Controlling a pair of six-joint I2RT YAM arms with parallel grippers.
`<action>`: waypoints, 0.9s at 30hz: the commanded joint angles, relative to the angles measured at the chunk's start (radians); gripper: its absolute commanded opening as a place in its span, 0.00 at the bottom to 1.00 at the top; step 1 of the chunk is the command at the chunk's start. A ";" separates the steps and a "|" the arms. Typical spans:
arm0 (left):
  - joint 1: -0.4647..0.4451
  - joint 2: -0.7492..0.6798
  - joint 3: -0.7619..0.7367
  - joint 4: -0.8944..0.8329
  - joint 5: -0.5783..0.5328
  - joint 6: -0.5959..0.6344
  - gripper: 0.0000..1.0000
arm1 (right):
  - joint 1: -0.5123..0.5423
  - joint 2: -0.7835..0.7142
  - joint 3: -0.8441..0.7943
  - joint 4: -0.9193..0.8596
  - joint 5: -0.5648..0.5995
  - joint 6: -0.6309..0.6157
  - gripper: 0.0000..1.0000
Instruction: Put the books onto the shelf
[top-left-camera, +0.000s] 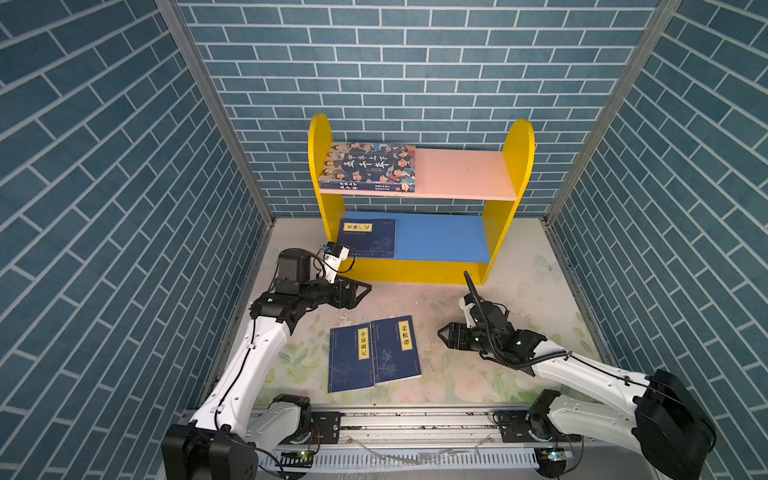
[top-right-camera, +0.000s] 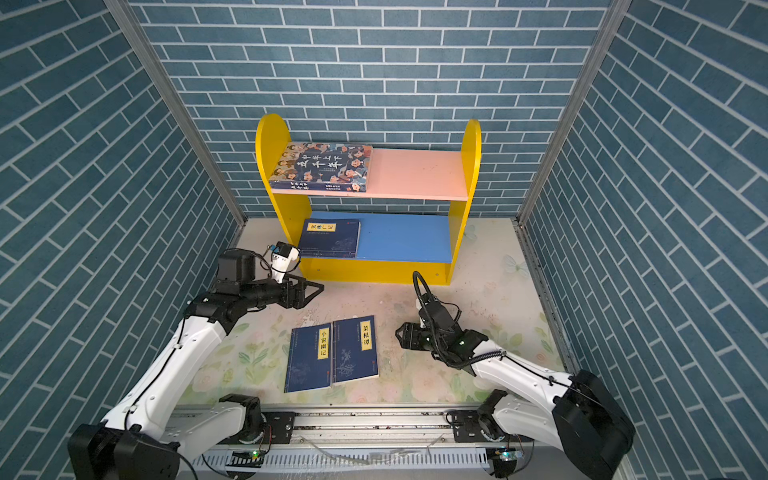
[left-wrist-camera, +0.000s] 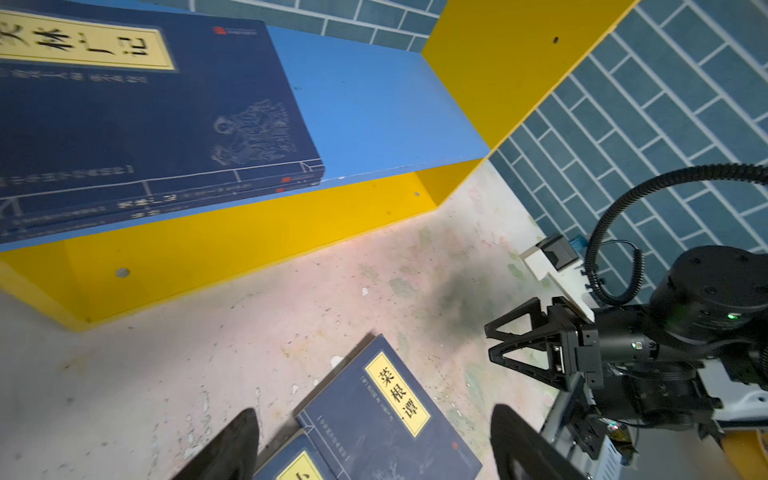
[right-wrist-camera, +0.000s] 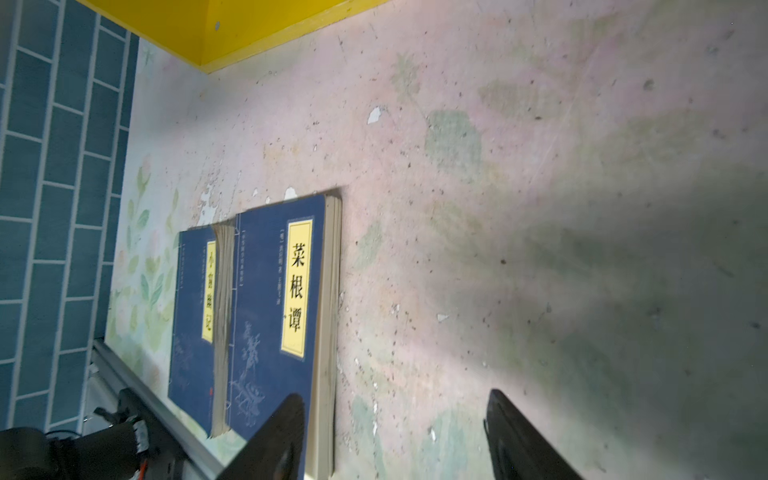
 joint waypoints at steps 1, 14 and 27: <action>0.023 0.006 0.041 -0.045 -0.116 0.032 0.88 | 0.002 0.043 0.032 0.093 0.038 -0.066 0.69; 0.108 -0.007 -0.075 0.094 0.161 -0.060 0.89 | 0.003 0.212 0.114 0.092 -0.265 -0.118 0.67; 0.217 -0.020 -0.174 0.245 0.231 -0.232 0.89 | 0.007 0.251 0.111 0.040 -0.270 -0.094 0.62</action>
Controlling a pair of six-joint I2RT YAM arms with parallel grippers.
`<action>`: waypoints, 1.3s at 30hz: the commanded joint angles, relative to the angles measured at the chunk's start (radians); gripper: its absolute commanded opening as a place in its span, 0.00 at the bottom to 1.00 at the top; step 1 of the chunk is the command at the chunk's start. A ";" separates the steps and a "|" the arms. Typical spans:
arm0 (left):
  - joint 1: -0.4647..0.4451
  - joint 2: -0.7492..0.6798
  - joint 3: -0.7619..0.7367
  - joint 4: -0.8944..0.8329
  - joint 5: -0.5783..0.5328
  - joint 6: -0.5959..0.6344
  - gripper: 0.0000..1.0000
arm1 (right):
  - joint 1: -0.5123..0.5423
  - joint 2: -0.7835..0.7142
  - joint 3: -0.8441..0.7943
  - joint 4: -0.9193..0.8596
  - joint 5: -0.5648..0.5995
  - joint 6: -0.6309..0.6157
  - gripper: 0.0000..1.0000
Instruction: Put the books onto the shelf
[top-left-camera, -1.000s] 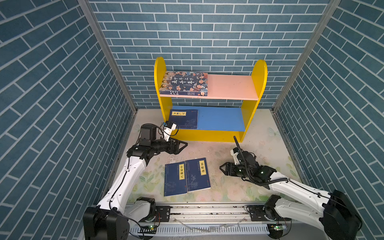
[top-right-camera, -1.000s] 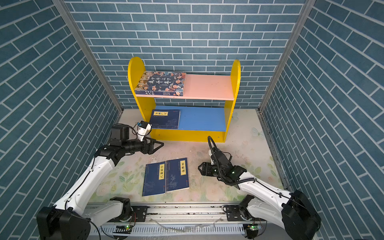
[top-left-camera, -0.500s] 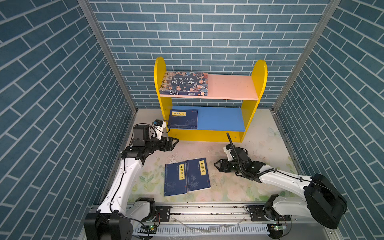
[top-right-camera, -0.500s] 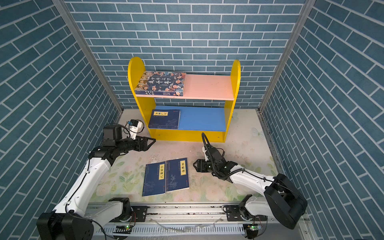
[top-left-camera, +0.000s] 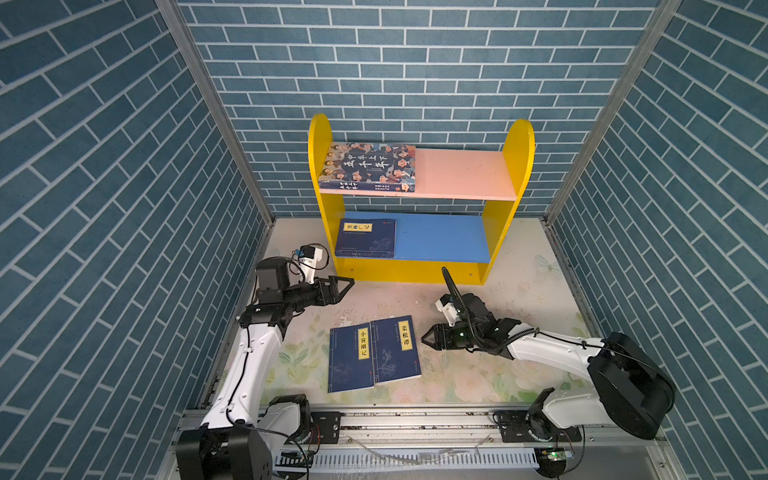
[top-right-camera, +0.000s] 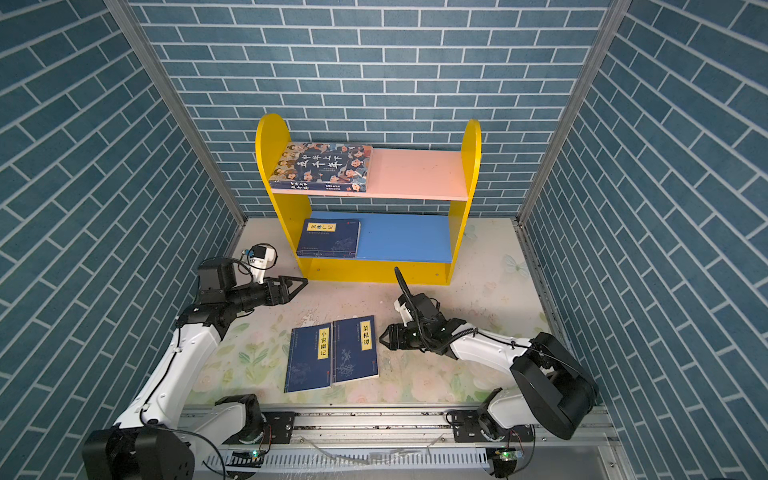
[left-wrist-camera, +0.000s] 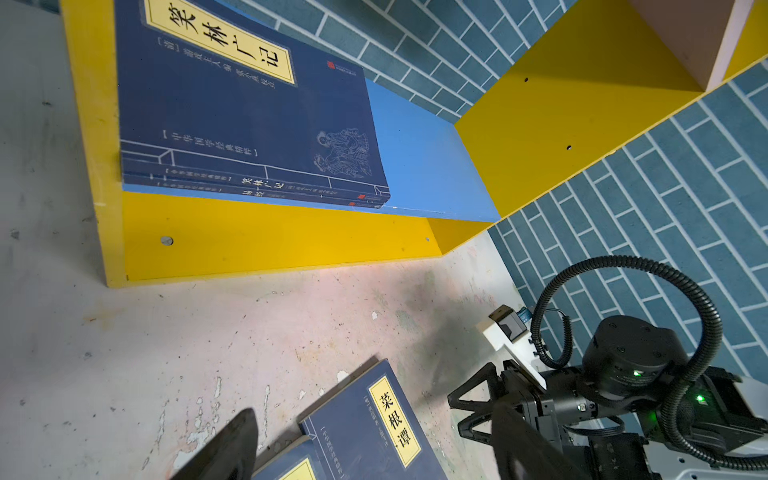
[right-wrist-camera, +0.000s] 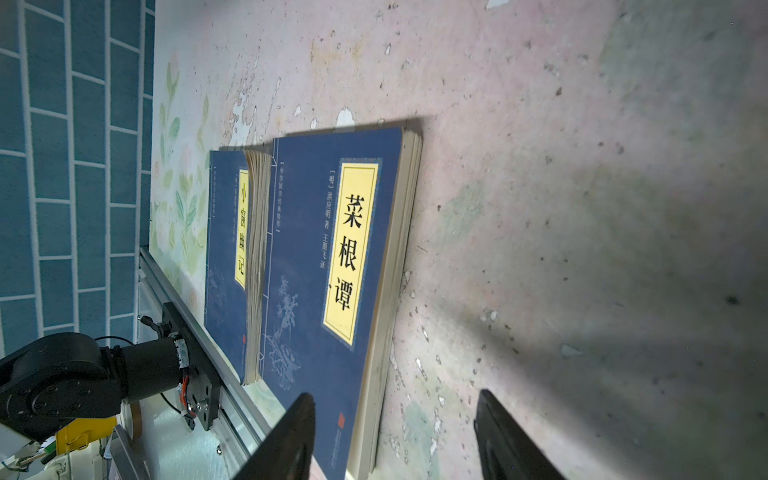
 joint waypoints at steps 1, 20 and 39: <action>0.004 0.004 -0.030 0.066 0.042 -0.050 0.89 | 0.005 0.011 0.015 -0.037 0.004 -0.008 0.62; -0.023 0.034 -0.106 0.170 0.103 -0.083 0.91 | 0.041 0.158 0.091 -0.045 -0.076 0.028 0.60; -0.051 0.036 -0.104 0.175 0.113 -0.090 0.91 | 0.135 0.342 0.273 -0.245 0.055 0.019 0.42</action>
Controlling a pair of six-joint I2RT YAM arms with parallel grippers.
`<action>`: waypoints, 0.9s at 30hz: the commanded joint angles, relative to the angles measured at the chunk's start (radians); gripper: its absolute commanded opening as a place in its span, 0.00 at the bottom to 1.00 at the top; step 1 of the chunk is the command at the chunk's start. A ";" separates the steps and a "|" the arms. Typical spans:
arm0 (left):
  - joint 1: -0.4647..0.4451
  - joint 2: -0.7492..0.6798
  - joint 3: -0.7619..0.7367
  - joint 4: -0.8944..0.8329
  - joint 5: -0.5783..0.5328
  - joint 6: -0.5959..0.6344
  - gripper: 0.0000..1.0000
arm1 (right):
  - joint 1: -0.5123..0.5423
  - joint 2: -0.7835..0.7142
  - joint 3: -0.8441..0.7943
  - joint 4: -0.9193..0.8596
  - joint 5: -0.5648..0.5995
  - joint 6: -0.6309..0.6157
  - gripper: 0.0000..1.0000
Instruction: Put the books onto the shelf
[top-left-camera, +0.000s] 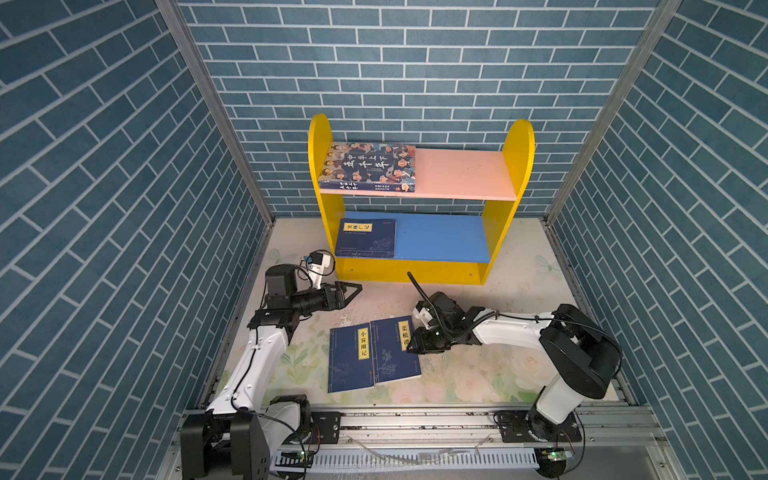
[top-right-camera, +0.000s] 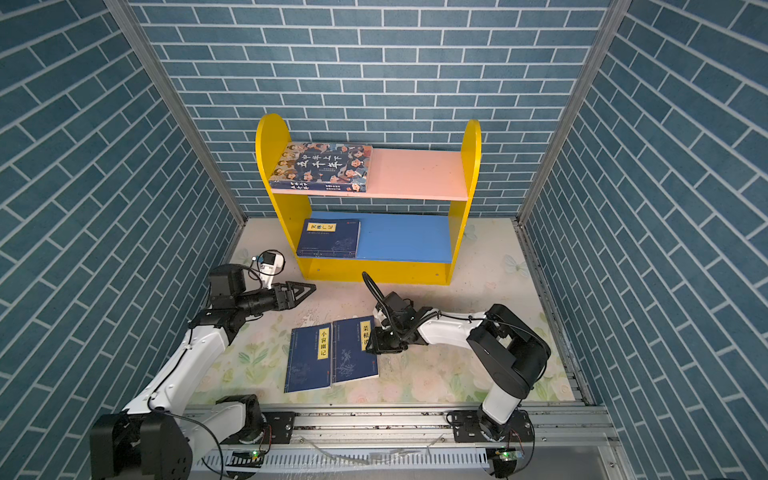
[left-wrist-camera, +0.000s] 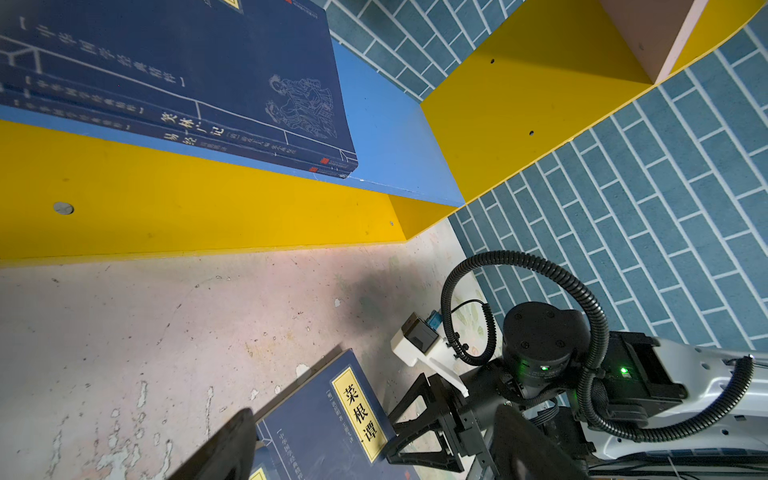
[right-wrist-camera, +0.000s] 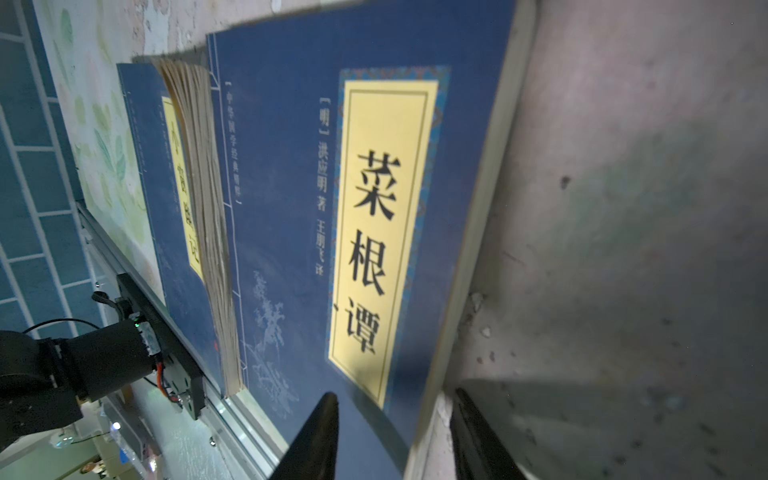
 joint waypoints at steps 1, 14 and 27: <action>-0.011 0.002 -0.001 0.017 0.009 0.000 0.91 | 0.019 0.044 0.025 -0.094 0.080 0.005 0.40; -0.034 0.007 0.002 0.006 -0.007 0.005 0.91 | 0.027 0.091 0.046 -0.113 0.154 0.031 0.00; -0.094 0.026 0.006 -0.025 -0.037 0.034 0.90 | -0.048 0.042 0.004 -0.163 0.209 0.001 0.00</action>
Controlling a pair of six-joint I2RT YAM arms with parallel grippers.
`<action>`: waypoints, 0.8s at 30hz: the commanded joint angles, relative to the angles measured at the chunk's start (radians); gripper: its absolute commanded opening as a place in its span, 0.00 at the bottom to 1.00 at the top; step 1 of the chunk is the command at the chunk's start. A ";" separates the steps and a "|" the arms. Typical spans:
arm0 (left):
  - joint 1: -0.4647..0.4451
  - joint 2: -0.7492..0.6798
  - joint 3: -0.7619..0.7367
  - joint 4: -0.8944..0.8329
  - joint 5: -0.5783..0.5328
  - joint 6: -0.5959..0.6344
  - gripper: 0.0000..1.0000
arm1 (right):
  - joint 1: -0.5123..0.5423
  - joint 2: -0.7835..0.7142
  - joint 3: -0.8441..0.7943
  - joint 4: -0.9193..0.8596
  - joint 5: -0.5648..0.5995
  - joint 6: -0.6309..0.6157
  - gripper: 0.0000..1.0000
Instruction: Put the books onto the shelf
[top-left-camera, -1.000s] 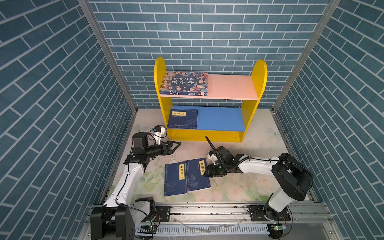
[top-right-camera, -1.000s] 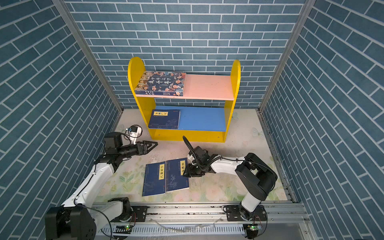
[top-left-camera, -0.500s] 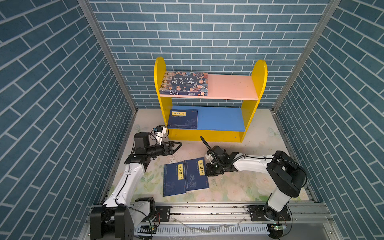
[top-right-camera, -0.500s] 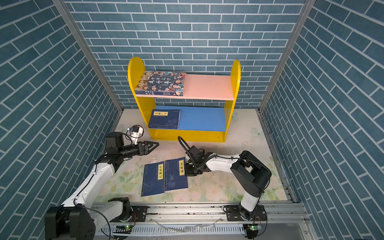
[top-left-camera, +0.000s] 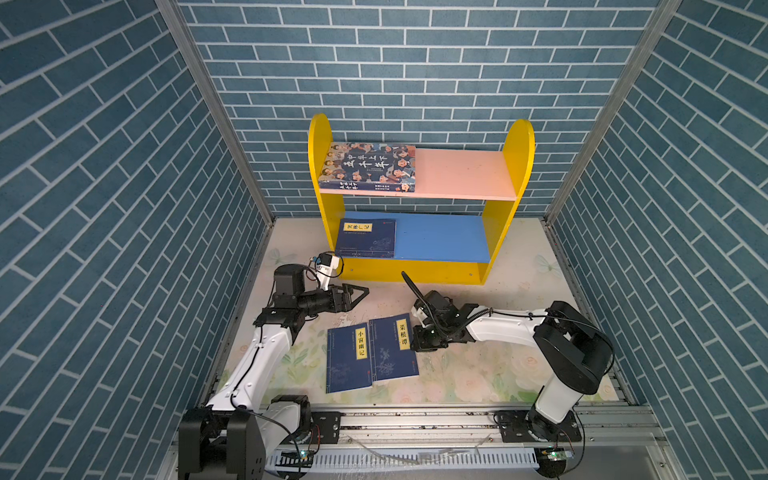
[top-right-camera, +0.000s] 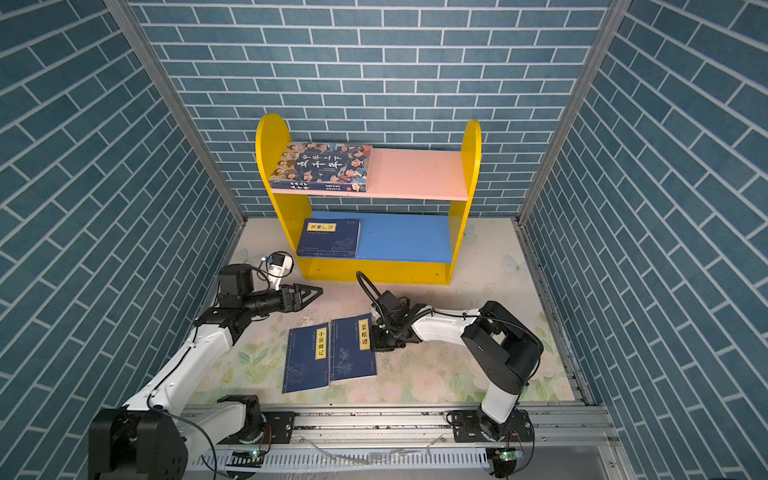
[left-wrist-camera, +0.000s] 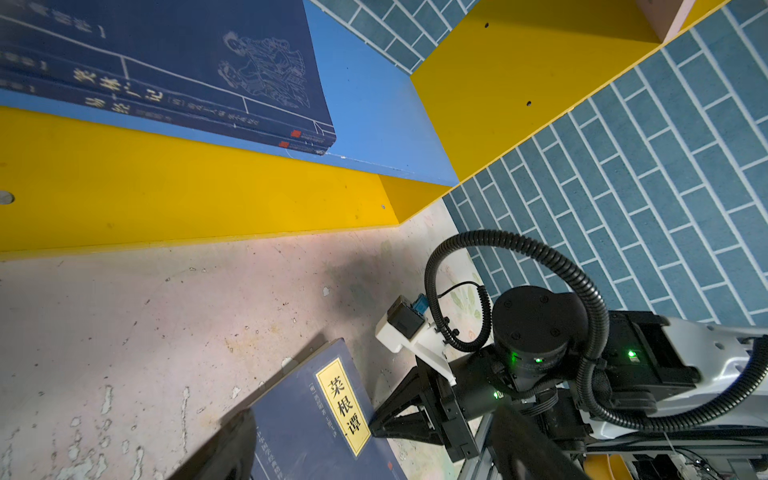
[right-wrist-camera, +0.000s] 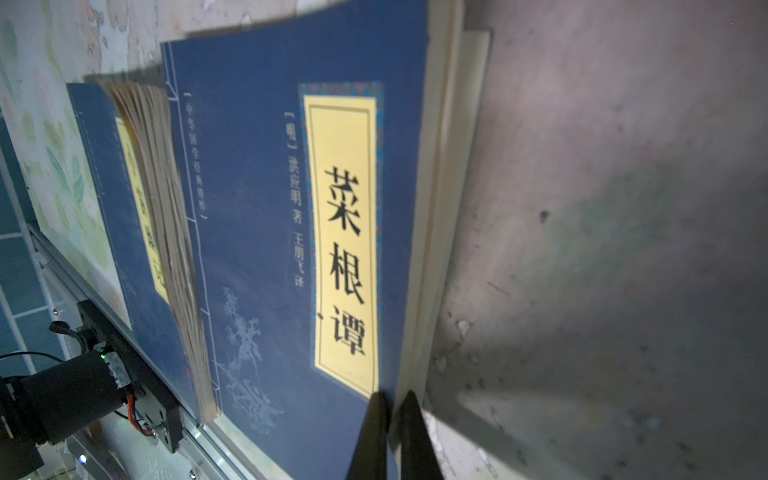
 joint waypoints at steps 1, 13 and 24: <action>-0.022 0.009 0.005 -0.027 -0.013 0.026 0.90 | -0.047 0.003 -0.046 -0.115 0.142 -0.024 0.00; -0.131 0.067 0.020 -0.052 -0.027 0.069 0.90 | -0.111 -0.108 -0.028 -0.212 0.134 -0.122 0.08; -0.305 0.259 0.092 -0.108 -0.154 0.106 0.86 | -0.128 -0.201 -0.024 -0.209 0.102 -0.073 0.44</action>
